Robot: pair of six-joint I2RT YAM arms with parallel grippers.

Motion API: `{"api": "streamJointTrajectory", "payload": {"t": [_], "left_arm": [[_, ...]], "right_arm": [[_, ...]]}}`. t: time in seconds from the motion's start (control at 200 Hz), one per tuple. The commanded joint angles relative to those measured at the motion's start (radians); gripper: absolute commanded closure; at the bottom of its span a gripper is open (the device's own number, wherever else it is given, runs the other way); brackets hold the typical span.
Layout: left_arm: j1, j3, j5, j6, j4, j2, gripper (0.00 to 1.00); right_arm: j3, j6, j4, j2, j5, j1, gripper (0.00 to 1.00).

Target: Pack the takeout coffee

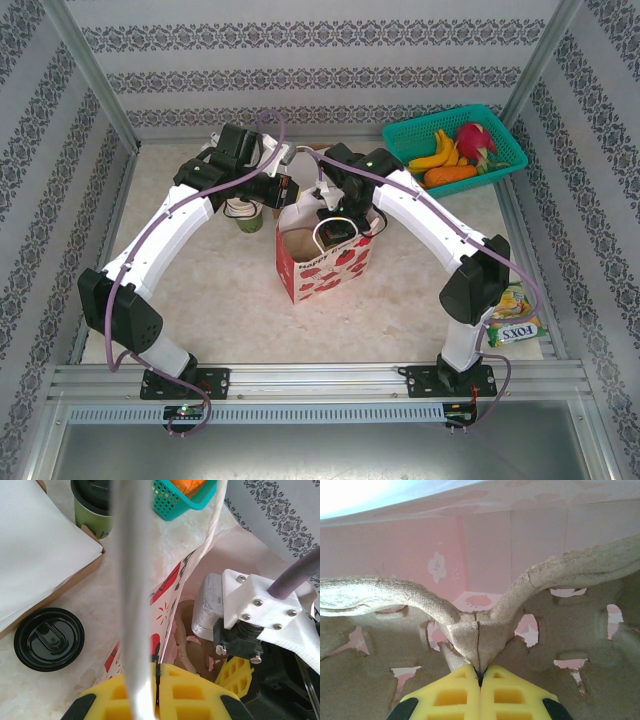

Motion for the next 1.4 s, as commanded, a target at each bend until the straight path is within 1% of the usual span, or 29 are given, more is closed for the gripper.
{"api": "streamJointTrajectory", "payload": {"t": [0.0, 0.135, 0.255, 0.345, 0.39, 0.42, 0.475, 0.645, 0.769, 0.839, 0.924, 1.004, 1.034, 1.124, 1.239, 1.399], "left_arm": [[0.005, -0.064, 0.073, -0.035, 0.197, -0.118, 0.83], [0.006, -0.129, 0.113, 0.012, 0.244, -0.212, 0.63], [0.005, -0.208, 0.127, 0.066, 0.267, -0.312, 0.48], [0.002, -0.261, 0.178, 0.114, 0.27, -0.382, 0.36], [-0.005, -0.276, 0.222, 0.139, 0.259, -0.411, 0.3], [-0.014, -0.278, 0.255, 0.165, 0.243, -0.423, 0.3], [-0.046, -0.279, 0.264, 0.198, 0.224, -0.435, 0.3], [-0.167, -0.265, 0.189, 0.258, 0.22, -0.403, 0.29], [-0.228, -0.236, 0.17, 0.301, 0.206, -0.356, 0.3], [-0.253, -0.213, 0.171, 0.319, 0.185, -0.33, 0.35], [-0.277, -0.192, 0.192, 0.339, 0.162, -0.304, 0.46], [-0.294, -0.181, 0.207, 0.354, 0.151, -0.293, 0.64], [-0.299, -0.179, 0.214, 0.361, 0.147, -0.291, 0.69], [-0.315, -0.166, 0.24, 0.399, 0.122, -0.292, 0.79], [-0.341, -0.14, 0.277, 0.457, 0.089, -0.286, 0.83], [-0.369, -0.101, 0.305, 0.517, 0.052, -0.253, 0.83]], "right_arm": [[0.02, -0.031, -0.069, 0.04, -0.043, 0.018, 1.0], [0.032, -0.026, -0.067, 0.044, -0.041, 0.016, 1.0], [0.033, -0.021, -0.065, 0.041, -0.034, 0.014, 1.0], [0.032, -0.016, -0.059, 0.039, -0.034, 0.013, 1.0], [0.033, -0.012, -0.056, 0.04, -0.034, 0.013, 1.0], [0.033, -0.008, -0.054, 0.04, -0.033, 0.012, 1.0], [0.037, 0.0, -0.053, 0.042, -0.03, 0.013, 1.0], [0.039, 0.018, -0.045, 0.043, -0.005, 0.015, 1.0], [0.029, 0.033, -0.029, 0.039, 0.01, 0.015, 1.0], [0.02, 0.042, -0.018, 0.036, 0.019, 0.016, 1.0], [0.009, 0.053, -0.002, 0.031, 0.025, 0.016, 1.0], [0.0, 0.064, 0.011, 0.029, 0.029, 0.017, 1.0], [-0.003, 0.068, 0.016, 0.029, 0.03, 0.018, 1.0], [-0.014, 0.095, 0.036, 0.031, 0.023, 0.017, 1.0], [-0.025, 0.128, 0.052, 0.038, 0.019, 0.019, 1.0], [-0.035, 0.158, 0.053, 0.053, 0.061, 0.022, 1.0]]}}
